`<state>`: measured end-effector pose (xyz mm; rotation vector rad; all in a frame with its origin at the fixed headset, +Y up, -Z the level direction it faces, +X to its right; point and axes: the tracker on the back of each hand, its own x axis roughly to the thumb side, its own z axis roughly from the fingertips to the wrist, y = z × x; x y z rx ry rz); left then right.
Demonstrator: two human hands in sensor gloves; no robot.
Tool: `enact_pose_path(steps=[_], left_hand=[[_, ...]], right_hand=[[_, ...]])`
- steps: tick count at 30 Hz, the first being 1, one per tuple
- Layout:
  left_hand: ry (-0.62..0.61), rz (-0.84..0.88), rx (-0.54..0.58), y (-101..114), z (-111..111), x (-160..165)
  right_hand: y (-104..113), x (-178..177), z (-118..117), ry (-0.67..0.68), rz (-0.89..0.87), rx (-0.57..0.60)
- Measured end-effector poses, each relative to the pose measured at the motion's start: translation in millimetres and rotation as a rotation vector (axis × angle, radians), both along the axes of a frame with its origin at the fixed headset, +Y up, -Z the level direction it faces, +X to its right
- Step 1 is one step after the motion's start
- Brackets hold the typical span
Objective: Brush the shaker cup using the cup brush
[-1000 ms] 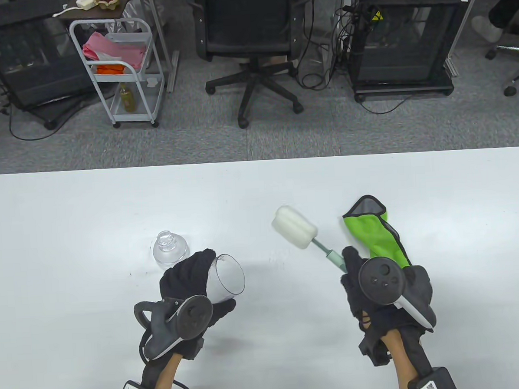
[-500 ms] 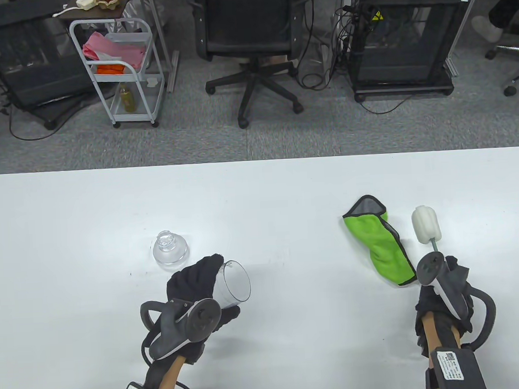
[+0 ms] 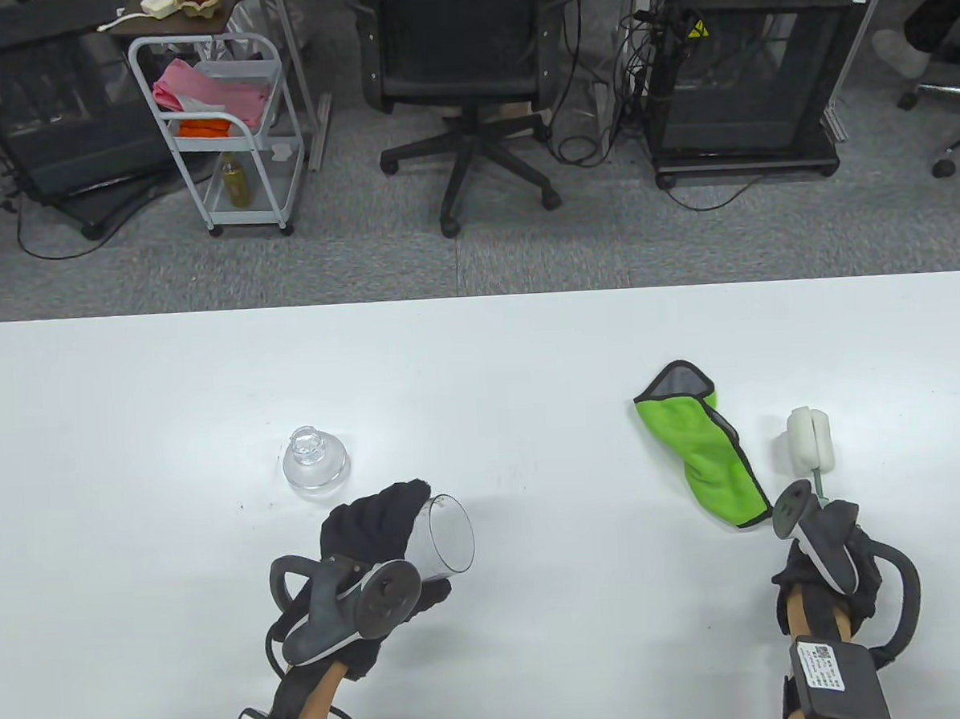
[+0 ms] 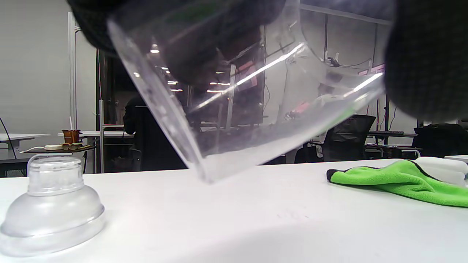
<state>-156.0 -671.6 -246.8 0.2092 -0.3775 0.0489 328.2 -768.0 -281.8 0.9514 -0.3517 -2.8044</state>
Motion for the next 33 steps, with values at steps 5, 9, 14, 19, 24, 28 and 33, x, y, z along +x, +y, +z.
enact_pose_path(steps=[5, 9, 14, 19, 24, 28, 33], left_hand=[[0.004, -0.012, -0.010, -1.5, -0.3, 0.0], [0.011, -0.012, -0.012, -1.2, -0.2, -0.8], [0.024, 0.010, -0.008, 1.2, -1.0, -5.2], [0.027, 0.020, -0.008, 2.0, -1.9, -6.9], [0.015, -0.003, -0.015, 0.2, -2.9, -3.2], [0.015, -0.017, -0.023, -1.6, -4.2, -2.0], [0.013, -0.026, -0.042, -1.1, -5.1, 0.2]], right_hand=[[-0.6, 1.0, 0.2, 0.005, -0.019, -0.008], [15.8, -3.6, 1.6, -0.003, -0.032, 0.047], [65.5, -37.9, -6.0, 0.132, 0.095, 0.239], [87.8, -76.5, -35.1, 0.263, -0.024, 0.285], [66.0, -102.8, -77.2, 0.366, -0.071, 0.122], [32.4, -108.5, -102.6, 0.340, -0.181, -0.042], [3.4, -107.8, -119.4, 0.336, -0.207, -0.117]])
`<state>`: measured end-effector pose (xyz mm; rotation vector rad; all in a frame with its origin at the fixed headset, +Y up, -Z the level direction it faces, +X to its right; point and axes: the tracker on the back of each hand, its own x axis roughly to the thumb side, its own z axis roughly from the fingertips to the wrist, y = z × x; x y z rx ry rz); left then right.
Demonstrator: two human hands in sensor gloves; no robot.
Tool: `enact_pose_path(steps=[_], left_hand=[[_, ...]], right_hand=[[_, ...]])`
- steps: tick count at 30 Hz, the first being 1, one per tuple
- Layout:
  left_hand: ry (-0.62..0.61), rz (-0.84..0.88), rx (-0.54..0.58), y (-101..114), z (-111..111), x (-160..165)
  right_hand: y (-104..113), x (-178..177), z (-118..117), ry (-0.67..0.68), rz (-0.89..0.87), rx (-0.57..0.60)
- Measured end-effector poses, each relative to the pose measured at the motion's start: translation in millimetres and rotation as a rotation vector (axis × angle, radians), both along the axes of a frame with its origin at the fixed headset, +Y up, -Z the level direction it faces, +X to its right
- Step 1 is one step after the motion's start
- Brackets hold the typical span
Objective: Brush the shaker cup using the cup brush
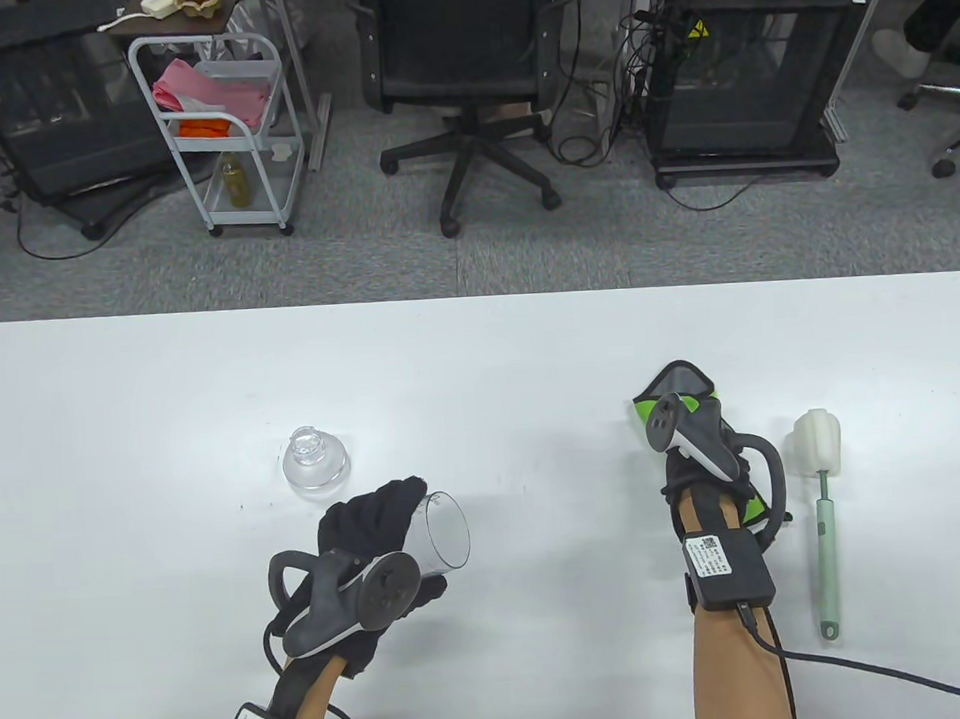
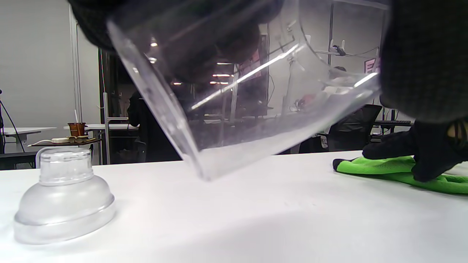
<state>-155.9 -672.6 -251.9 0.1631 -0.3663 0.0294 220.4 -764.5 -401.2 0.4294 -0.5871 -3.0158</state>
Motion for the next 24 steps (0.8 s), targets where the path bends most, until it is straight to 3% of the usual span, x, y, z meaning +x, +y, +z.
enact_pose_path(steps=[6, 12, 15, 20, 24], left_hand=[[-0.020, -0.004, -0.014, -1.0, -0.9, 6.9], [0.006, 0.011, -0.049, -4.3, -4.2, 13.2], [0.036, 0.105, -0.094, -4.9, -8.5, 9.7], [0.044, 0.268, -0.178, -8.4, -12.2, -0.6], [0.019, 0.500, -0.262, -14.1, -15.6, -8.9]], right_hand=[[-3.2, -10.7, -4.8, 0.078, 0.136, 0.098], [7.6, -17.8, 5.3, 0.137, 0.078, 0.150], [20.8, -19.4, 19.1, 0.132, -0.066, 0.174], [63.0, -31.2, 54.3, 0.094, -0.443, 0.409], [82.2, -56.6, 84.0, 0.156, -0.713, 0.490]])
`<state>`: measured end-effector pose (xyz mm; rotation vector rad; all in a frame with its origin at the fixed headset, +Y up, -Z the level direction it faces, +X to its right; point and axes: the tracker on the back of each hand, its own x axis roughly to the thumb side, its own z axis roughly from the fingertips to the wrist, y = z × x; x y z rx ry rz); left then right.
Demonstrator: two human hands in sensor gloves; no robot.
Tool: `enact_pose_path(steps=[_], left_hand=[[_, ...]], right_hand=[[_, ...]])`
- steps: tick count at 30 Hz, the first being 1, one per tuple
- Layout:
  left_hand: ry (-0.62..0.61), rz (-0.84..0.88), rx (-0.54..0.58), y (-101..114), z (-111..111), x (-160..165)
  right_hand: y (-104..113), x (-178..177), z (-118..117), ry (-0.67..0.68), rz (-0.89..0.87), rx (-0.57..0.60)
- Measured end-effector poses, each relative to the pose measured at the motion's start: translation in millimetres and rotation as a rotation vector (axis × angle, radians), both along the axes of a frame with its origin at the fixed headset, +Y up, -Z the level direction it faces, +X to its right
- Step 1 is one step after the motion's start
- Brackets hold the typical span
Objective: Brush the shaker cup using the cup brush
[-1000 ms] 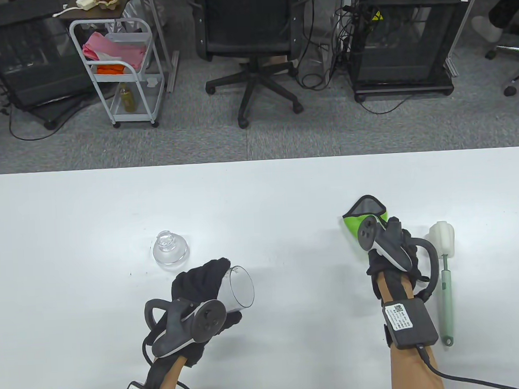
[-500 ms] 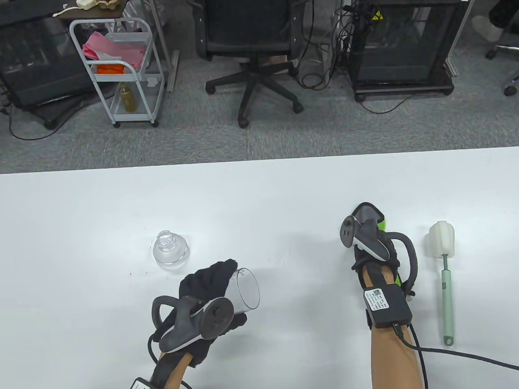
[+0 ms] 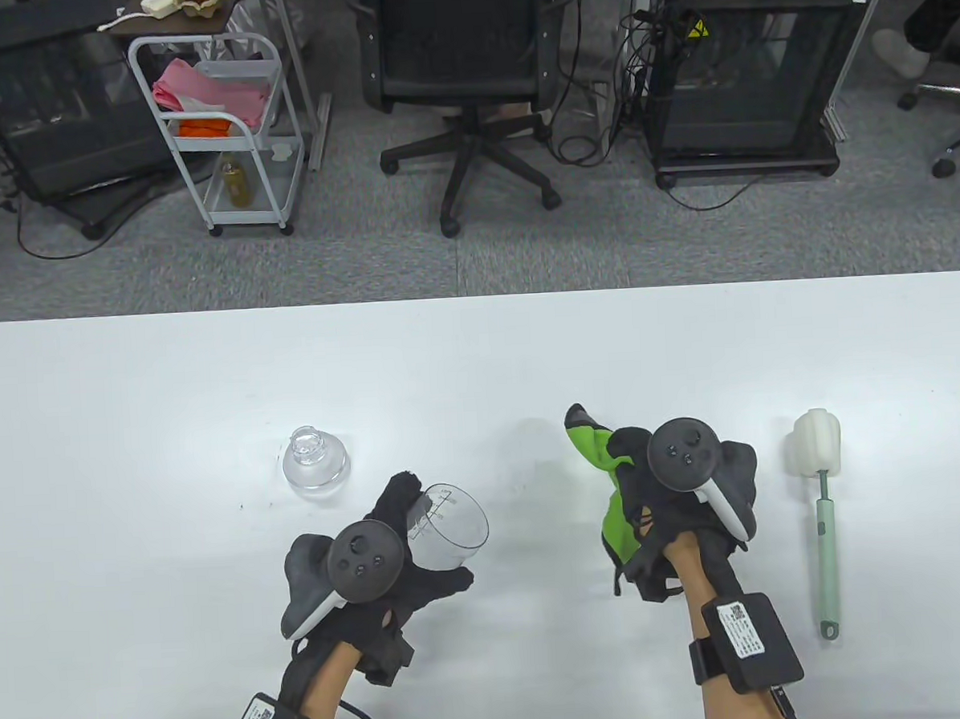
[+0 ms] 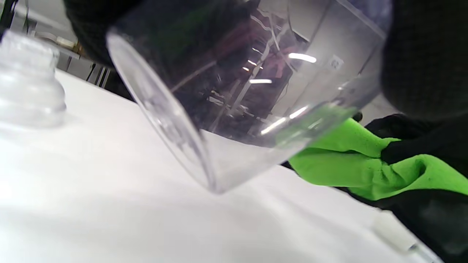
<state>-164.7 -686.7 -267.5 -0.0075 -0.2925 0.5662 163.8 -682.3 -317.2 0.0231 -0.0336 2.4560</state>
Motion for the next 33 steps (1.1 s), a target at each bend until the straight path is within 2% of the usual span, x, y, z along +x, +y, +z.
enact_pose_path(steps=[3, 7, 10, 12, 14, 16, 20, 22, 25, 28, 31, 33], left_hand=[[0.001, 0.241, -0.046, -0.3, -0.1, -5.1], [-0.011, 0.530, -0.048, -0.9, 3.1, -6.3], [-0.067, 0.771, -0.130, -3.5, 6.6, 0.8], [-0.102, 0.869, -0.183, -5.0, 9.1, 7.9], [-0.056, 0.917, -0.203, -7.1, 11.7, 10.9], [-0.038, 0.902, -0.203, -5.2, 12.9, 12.7], [-0.036, 0.803, -0.138, 4.5, 17.7, 16.2], [0.006, 0.772, -0.085, 7.7, 20.6, 15.6], [-0.025, 0.823, -0.141, 4.9, 20.3, 15.0], [-0.063, 0.925, -0.166, 2.1, 18.5, 14.4], [-0.195, 0.997, -0.183, 1.5, 16.6, 16.4], [-0.226, 1.039, -0.218, 2.7, 17.0, 18.2]], right_hand=[[12.5, -25.9, 21.5, 0.105, -0.146, 0.058], [23.5, -58.6, 45.3, 0.243, -0.376, 0.108], [23.7, -78.6, 56.9, 0.364, -0.479, 0.142], [20.2, -87.0, 61.7, 0.404, -0.508, 0.192], [17.7, -88.0, 64.2, 0.391, -0.580, 0.250], [16.3, -87.8, 66.4, 0.400, -0.630, 0.259], [18.7, -89.9, 71.9, 0.353, -0.533, 0.331], [22.0, -90.3, 74.2, 0.338, -0.482, 0.378], [23.0, -91.4, 76.4, 0.364, -0.472, 0.396], [16.8, -93.4, 74.8, 0.407, -0.609, 0.331], [4.9, -93.8, 69.6, 0.438, -0.824, 0.196], [3.4, -93.6, 69.6, 0.453, -0.943, 0.165]])
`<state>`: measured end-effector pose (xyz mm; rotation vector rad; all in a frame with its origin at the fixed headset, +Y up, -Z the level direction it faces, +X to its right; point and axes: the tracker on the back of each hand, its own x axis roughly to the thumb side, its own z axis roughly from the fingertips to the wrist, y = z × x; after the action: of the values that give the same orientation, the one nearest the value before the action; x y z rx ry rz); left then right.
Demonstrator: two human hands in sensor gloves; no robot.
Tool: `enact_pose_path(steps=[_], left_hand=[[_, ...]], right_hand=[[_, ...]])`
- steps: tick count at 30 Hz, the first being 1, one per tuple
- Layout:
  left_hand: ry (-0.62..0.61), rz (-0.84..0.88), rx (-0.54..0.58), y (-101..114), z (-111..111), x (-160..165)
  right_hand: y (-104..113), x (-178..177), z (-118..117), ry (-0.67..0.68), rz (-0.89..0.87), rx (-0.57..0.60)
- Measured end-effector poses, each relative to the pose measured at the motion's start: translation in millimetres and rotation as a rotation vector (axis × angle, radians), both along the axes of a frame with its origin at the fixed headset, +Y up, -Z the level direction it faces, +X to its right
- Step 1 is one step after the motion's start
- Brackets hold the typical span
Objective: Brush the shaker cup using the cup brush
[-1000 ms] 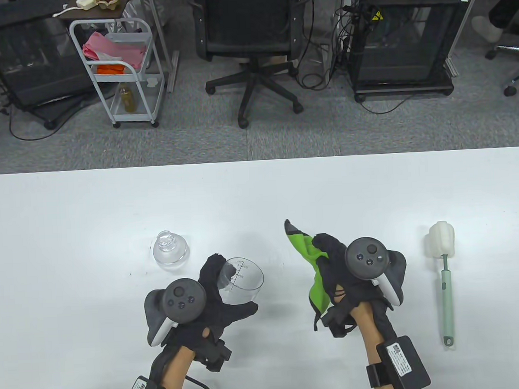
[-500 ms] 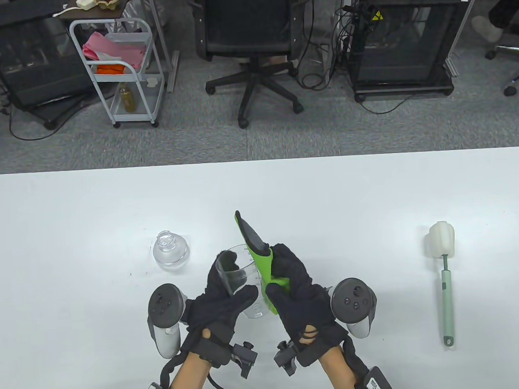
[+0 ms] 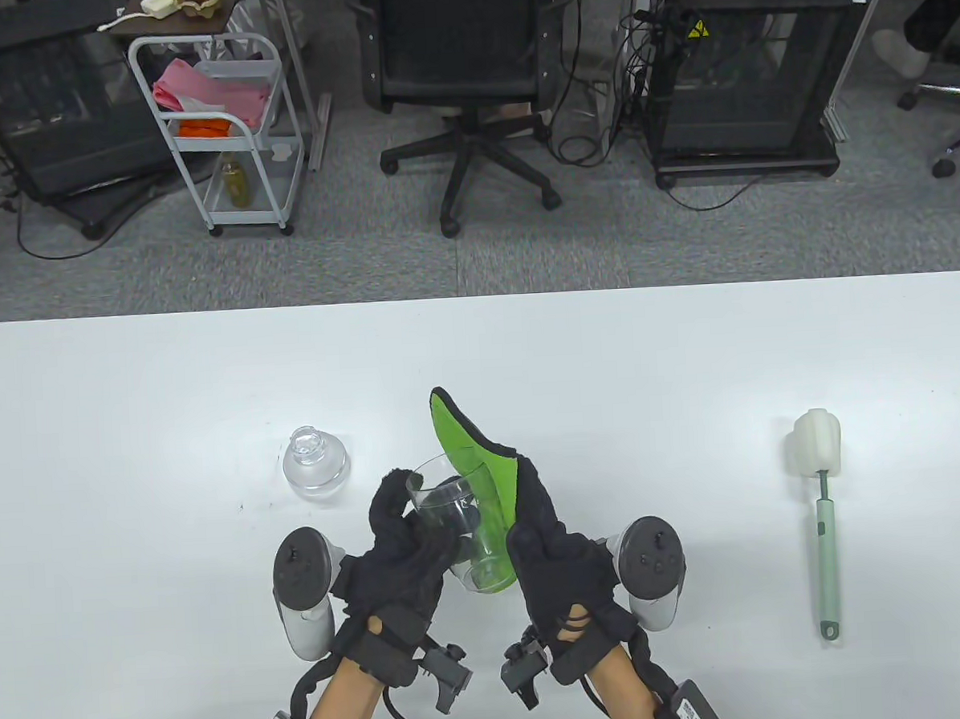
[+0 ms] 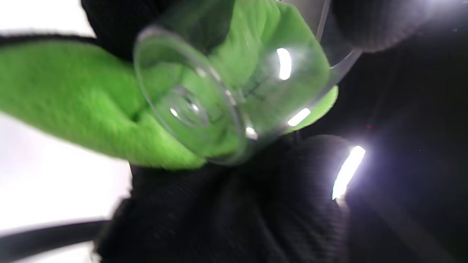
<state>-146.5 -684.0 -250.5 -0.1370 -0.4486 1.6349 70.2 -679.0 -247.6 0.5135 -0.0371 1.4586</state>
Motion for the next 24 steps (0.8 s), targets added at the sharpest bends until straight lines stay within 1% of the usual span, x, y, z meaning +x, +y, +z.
enact_pose_path(steps=[1, 2, 3, 4, 5, 6, 7, 9, 10, 11, 12, 13, 15, 17, 18, 19, 20, 21, 22, 23, 24], left_hand=[[-0.003, 0.001, -0.002, 0.2, 0.3, 1.1], [0.007, -0.007, -0.013, 1.0, 1.1, 2.1], [0.043, -0.033, -0.028, 2.6, 2.6, 2.2], [0.079, -0.093, -0.029, 5.1, 4.8, 1.7], [0.121, -0.159, -0.019, 7.5, 6.7, 0.2], [0.178, -0.246, 0.024, 11.1, 7.7, -2.0], [0.204, -0.293, 0.051, 14.2, 8.7, -3.3], [0.256, -0.349, 0.078, 22.5, 14.2, -2.9], [0.298, -0.366, 0.095, 24.2, 16.0, -2.5], [0.367, -0.395, 0.126, 25.9, 18.5, -2.4], [0.394, -0.407, 0.148, 26.6, 18.4, -3.6], [0.383, -0.392, 0.149, 26.3, 17.4, -4.6], [0.286, -0.261, 0.128, 23.2, 13.6, -6.3], [0.125, -0.067, 0.112, 19.6, 9.4, -1.2], [0.092, -0.055, 0.085, 18.4, 10.5, 1.6], [0.101, -0.070, 0.067, 17.2, 11.4, 2.2], [0.136, -0.109, 0.087, 17.0, 10.6, 3.1], [0.171, -0.162, 0.078, 18.1, 12.6, 3.8], [0.198, -0.195, 0.080, 19.2, 13.9, 3.5], [0.227, -0.242, 0.107, 21.9, 15.3, 2.4], [0.248, -0.273, 0.116, 23.9, 16.9, 1.6]], right_hand=[[1.4, 0.6, 0.7, -0.008, 0.021, 0.008], [3.3, 1.1, 1.3, -0.030, 0.068, 0.045], [5.0, 2.1, 2.6, -0.087, 0.141, 0.081], [6.8, 3.0, 3.3, -0.135, 0.179, 0.121], [7.9, 3.4, 4.0, -0.145, 0.184, 0.132], [9.6, 3.6, 5.4, -0.153, 0.183, 0.144], [10.4, 3.9, 6.1, -0.159, 0.186, 0.152], [13.4, 1.1, 9.1, -0.159, 0.219, 0.203], [14.6, -0.5, 10.4, -0.162, 0.242, 0.217], [16.6, -2.2, 12.1, -0.178, 0.267, 0.234], [17.5, -2.1, 13.1, -0.196, 0.283, 0.238], [17.6, -1.5, 12.9, -0.200, 0.282, 0.236], [13.7, 0.5, 10.3, -0.134, 0.197, 0.147], [4.0, -0.8, 4.9, 0.006, 0.004, 0.003], [3.3, -1.1, 4.4, 0.048, -0.046, 0.004], [4.8, -1.2, 4.6, 0.047, -0.052, 0.002], [6.9, 0.0, 6.2, 0.006, 0.021, 0.030], [10.3, 1.2, 8.2, -0.058, 0.123, 0.103], [12.6, 2.3, 9.6, -0.111, 0.175, 0.141], [16.7, 3.5, 11.2, -0.164, 0.225, 0.189], [18.3, 3.4, 11.9, -0.164, 0.240, 0.203]])
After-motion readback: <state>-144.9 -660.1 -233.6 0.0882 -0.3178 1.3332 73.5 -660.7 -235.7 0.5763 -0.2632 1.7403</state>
